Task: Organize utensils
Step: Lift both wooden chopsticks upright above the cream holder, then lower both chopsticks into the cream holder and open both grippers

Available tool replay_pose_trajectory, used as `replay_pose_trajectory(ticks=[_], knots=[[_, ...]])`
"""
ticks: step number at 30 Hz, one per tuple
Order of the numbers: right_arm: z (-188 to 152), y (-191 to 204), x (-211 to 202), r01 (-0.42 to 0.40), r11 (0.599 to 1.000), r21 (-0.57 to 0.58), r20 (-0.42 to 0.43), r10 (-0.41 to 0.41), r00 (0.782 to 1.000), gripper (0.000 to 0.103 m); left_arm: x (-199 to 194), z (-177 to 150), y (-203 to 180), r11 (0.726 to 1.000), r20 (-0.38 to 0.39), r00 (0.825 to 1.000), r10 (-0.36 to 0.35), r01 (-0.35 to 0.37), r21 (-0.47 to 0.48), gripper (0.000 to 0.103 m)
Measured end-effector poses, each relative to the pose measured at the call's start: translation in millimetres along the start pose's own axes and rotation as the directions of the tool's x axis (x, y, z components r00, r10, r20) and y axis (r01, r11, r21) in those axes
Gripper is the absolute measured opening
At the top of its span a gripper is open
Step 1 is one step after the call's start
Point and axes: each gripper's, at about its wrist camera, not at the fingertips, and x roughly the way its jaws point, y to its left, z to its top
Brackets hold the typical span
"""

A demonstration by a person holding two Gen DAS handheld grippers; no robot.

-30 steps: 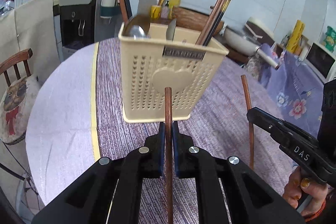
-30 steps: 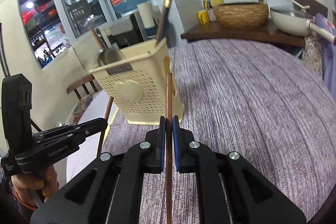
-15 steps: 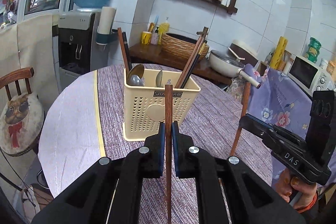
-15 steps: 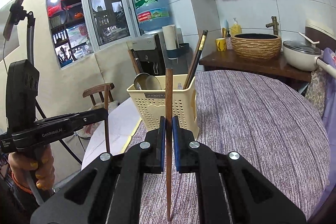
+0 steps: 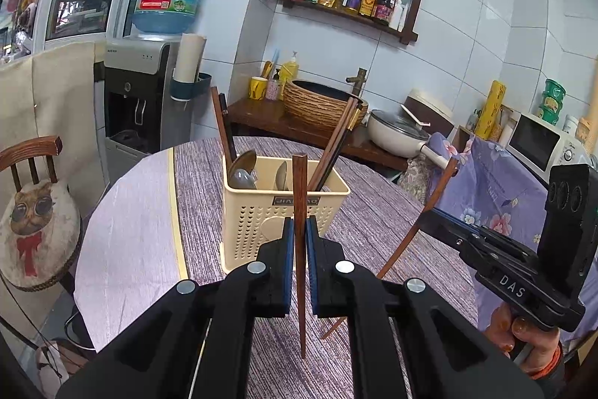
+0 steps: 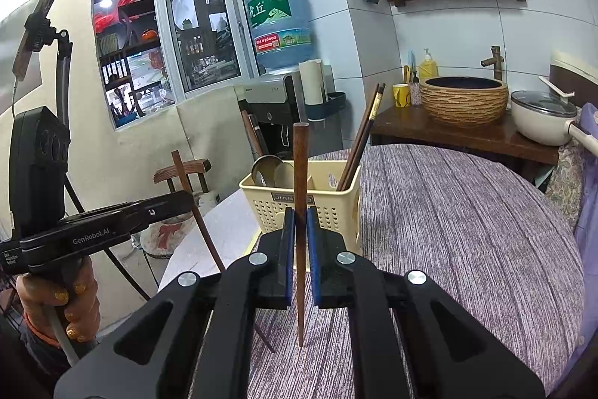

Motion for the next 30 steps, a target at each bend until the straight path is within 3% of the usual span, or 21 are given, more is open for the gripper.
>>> replay_pose_trajectory(ticks=[8, 14, 19, 24, 30], knots=[[27.9, 1.3, 3.5, -0.037, 0.999, 0.004, 0.000, 0.037, 0.999, 0.008, -4.8, 25.6, -0.9, 1.000, 0.028, 1.000, -0.013, 0.013, 0.013, 0.007], [73.8, 7.6, -4.6, -0.062, 0.998, -0.021, 0.044, 0.063, 0.997, 0.008, -18.9, 76.8, 0.3, 0.999, 0.084, 0.996, -0.030, 0.028, 0.017, 0.007], [127.5, 12.1, -10.3, -0.023, 0.998, -0.050, 0.124, 0.029, 0.992, 0.008, -27.2, 129.4, 2.3, 1.000, 0.154, 0.988, -0.011, 0.009, 0.010, 0.007], [158.7, 11.2, 1.0, 0.035, 0.998, -0.055, 0.170, -0.025, 0.985, 0.008, -20.4, 156.9, 0.4, 0.997, 0.223, 0.972, 0.068, -0.075, 0.024, 0.007], [149.0, -0.9, 36.4, 0.089, 0.995, -0.031, 0.153, -0.084, 0.985, 0.008, 9.7, 149.9, 4.5, 0.991, 0.219, 0.968, 0.121, -0.130, 0.031, 0.007]])
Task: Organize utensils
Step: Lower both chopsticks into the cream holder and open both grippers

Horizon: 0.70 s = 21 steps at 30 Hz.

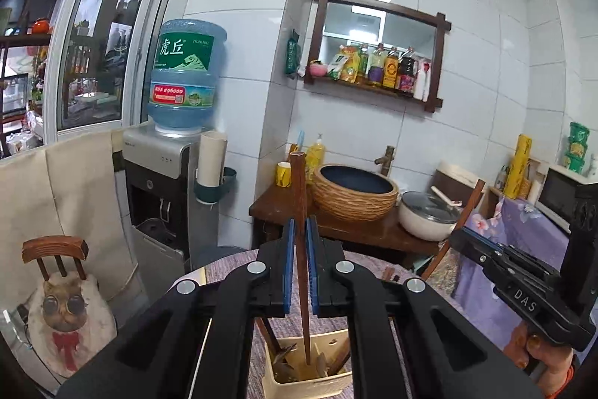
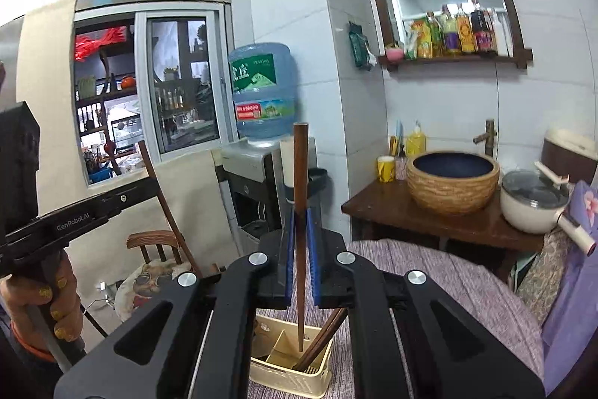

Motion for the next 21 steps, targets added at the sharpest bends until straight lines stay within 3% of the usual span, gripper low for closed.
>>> replay_pose_trajectory(ticks=[6, 13, 21], knots=[[-35.5, -8.0, 34.1, 0.016, 0.999, 0.029, -0.086, -0.013, 0.996, 0.008, 25.6, -35.4, 0.7, 1.000, -0.066, 0.998, 0.011, -0.011, 0.001, 0.007], [-72.0, -11.5, 53.4, 0.033, 0.999, 0.035, -0.156, -0.027, 0.987, 0.008, 54.1, -80.1, 0.5, 1.000, -0.180, 0.983, 0.021, -0.019, 0.014, 0.007], [-92.0, -13.8, 56.3, 0.038, 0.999, 0.027, -0.168, -0.033, 0.985, 0.009, 57.6, -93.2, 3.9, 1.000, -0.209, 0.978, 0.014, -0.014, 0.001, 0.009]])
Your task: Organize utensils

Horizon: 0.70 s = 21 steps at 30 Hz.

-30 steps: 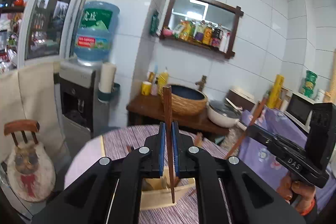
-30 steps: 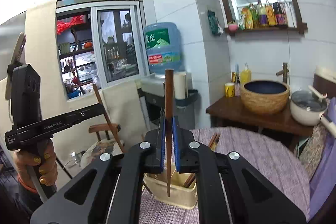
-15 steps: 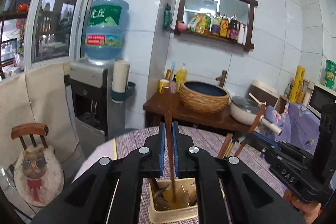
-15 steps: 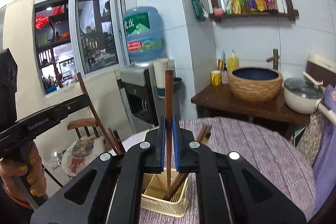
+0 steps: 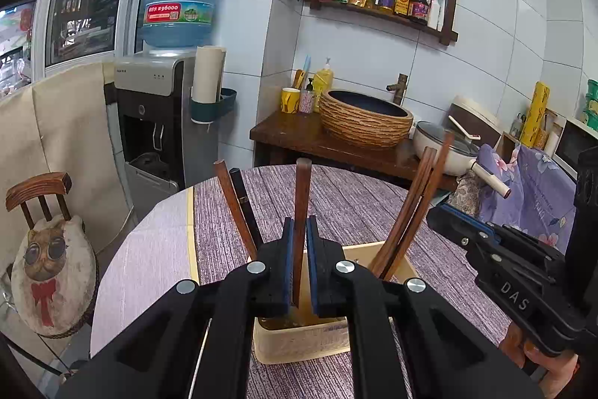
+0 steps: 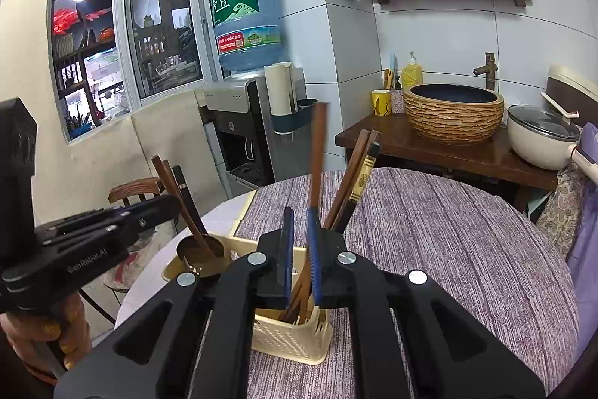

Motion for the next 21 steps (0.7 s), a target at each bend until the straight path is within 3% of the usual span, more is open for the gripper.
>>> replay_pose_trajectory(ticks=[3, 7, 9, 11, 13, 16, 21], knots=[[-6.1, 0.1, -7.3, 0.008, 1.000, -0.008, 0.014, -0.008, 1.000, 0.012, -10.9, -3.8, -1.2, 1.000, 0.021, 1.000, -0.004, 0.004, 0.006, 0.024], [-16.4, 1.8, -29.5, 0.010, 1.000, -0.016, 0.065, -0.009, 0.998, 0.042, -34.8, -17.6, -2.0, 1.000, 0.063, 0.998, -0.015, 0.014, 0.019, 0.052], [-25.1, 3.3, -46.3, 0.007, 1.000, -0.010, 0.091, -0.006, 0.996, 0.049, -48.9, -29.3, -1.5, 0.999, 0.086, 0.996, -0.002, -0.001, 0.032, 0.061], [-36.2, 4.6, -62.0, 0.020, 1.000, 0.004, 0.109, -0.020, 0.994, 0.063, -61.7, -41.8, 0.0, 0.999, 0.108, 0.994, 0.006, -0.010, 0.036, 0.074], [-54.3, 6.0, -80.8, 0.007, 1.000, 0.025, 0.128, -0.010, 0.992, 0.069, -76.0, -57.3, 3.8, 0.999, 0.141, 0.990, 0.020, -0.024, 0.028, 0.090], [-84.0, 11.9, -101.2, 0.004, 0.999, 0.033, 0.125, -0.008, 0.992, 0.082, -98.6, -86.2, 9.7, 0.998, 0.194, 0.980, 0.049, -0.053, 0.015, 0.098], [-138.5, 28.2, -124.1, 0.021, 1.000, 0.021, 0.087, -0.023, 0.996, 0.088, -125.9, -124.7, 20.5, 0.998, 0.201, 0.978, 0.054, -0.049, -0.027, 0.098]])
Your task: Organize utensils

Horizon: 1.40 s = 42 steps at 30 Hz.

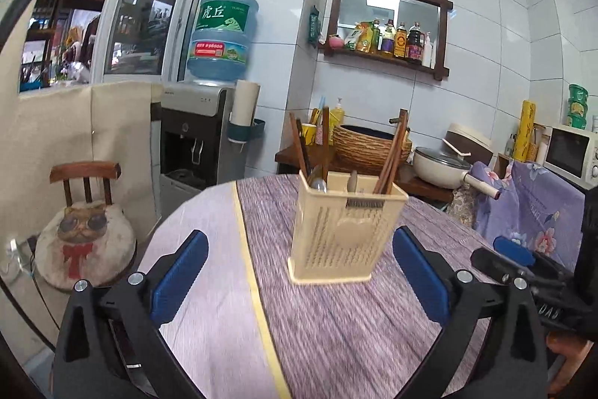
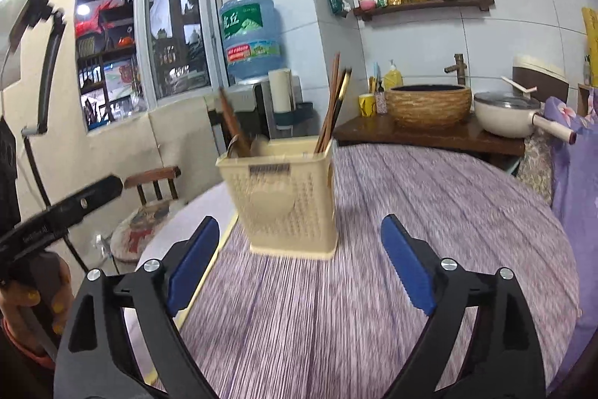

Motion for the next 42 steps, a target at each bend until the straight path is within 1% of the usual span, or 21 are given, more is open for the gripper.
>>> replay_pose_trajectory(ticks=[3, 7, 10, 12, 15, 17, 19, 23, 25, 29, 42], knots=[[-26.8, 10.9, -16.9, 0.001, 1.000, -0.013, -0.014, -0.001, 1.000, 0.090, -21.9, -19.3, 3.6, 1.000, -0.001, 1.000, 0.025, -0.025, -0.012, 0.098], [-47.8, 24.0, -40.4, -0.016, 0.999, -0.028, -0.007, 0.016, 1.000, 0.093, -47.4, -36.8, 7.9, 0.999, -0.004, 1.000, 0.025, -0.025, -0.020, 0.098], [-55.8, 35.9, -59.7, -0.019, 0.998, -0.066, 0.012, 0.020, 1.000, 0.096, -64.0, -47.5, 8.5, 1.000, -0.007, 1.000, 0.017, -0.017, -0.024, 0.098], [-59.2, 43.7, -74.2, -0.017, 0.996, -0.087, 0.034, 0.020, 0.999, 0.096, -72.2, -50.6, 5.8, 1.000, -0.008, 1.000, 0.014, -0.014, -0.001, 0.098], [-59.0, 47.9, -90.8, -0.042, 0.996, -0.074, 0.054, 0.046, 0.997, 0.097, -84.3, -55.9, 2.3, 0.999, -0.005, 1.000, 0.030, -0.029, 0.020, 0.098], [-60.0, 49.9, -100.1, -0.051, 0.996, -0.072, 0.062, 0.055, 0.997, 0.097, -91.0, -57.3, 2.1, 1.000, -0.006, 1.000, 0.011, -0.011, 0.017, 0.098], [-61.2, 51.8, -107.2, -0.057, 0.995, -0.081, 0.064, 0.062, 0.996, 0.097, -94.8, -58.6, 1.8, 1.000, -0.007, 1.000, 0.000, 0.000, 0.014, 0.098], [-63.5, 52.6, -119.2, -0.045, 0.995, -0.093, 0.082, 0.052, 0.995, 0.097, -98.5, -59.9, 1.1, 1.000, 0.000, 1.000, 0.022, -0.022, 0.018, 0.098], [-64.1, 50.9, -123.7, -0.043, 0.995, -0.091, 0.089, 0.051, 0.995, 0.097, -99.8, -60.6, -0.6, 0.999, -0.003, 1.000, 0.023, -0.022, 0.025, 0.098], [-63.9, 47.7, -124.9, -0.034, 0.996, -0.088, 0.087, 0.042, 0.995, 0.097, -101.9, -61.5, -2.7, 0.999, 0.003, 1.000, 0.027, -0.027, 0.029, 0.098], [-66.1, 43.8, -123.5, -0.035, 0.996, -0.076, 0.077, 0.041, 0.996, 0.097, -99.9, -66.2, -7.6, 0.998, -0.013, 0.999, 0.037, -0.036, 0.054, 0.098]])
